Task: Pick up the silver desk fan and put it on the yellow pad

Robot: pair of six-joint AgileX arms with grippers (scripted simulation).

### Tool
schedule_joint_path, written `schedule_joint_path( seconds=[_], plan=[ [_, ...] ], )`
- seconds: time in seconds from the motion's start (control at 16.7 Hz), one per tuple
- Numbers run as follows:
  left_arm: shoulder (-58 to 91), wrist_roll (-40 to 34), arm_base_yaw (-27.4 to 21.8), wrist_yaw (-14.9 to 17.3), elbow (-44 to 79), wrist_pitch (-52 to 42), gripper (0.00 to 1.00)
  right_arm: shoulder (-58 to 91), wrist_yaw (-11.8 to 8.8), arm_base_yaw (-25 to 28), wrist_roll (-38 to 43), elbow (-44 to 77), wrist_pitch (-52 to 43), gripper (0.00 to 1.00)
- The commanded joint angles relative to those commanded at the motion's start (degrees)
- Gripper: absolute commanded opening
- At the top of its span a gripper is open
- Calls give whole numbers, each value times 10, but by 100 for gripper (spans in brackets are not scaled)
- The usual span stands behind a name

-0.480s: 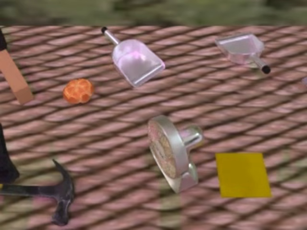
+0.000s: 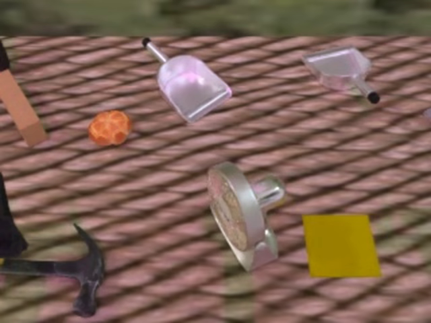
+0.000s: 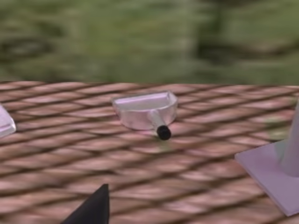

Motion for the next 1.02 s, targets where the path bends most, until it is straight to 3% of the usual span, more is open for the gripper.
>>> schedule_joint_path(
  seconds=[1.02],
  plan=[
    [0,0,0,0,0,0,100,948,1,325,143,923,-623,100]
  ],
)
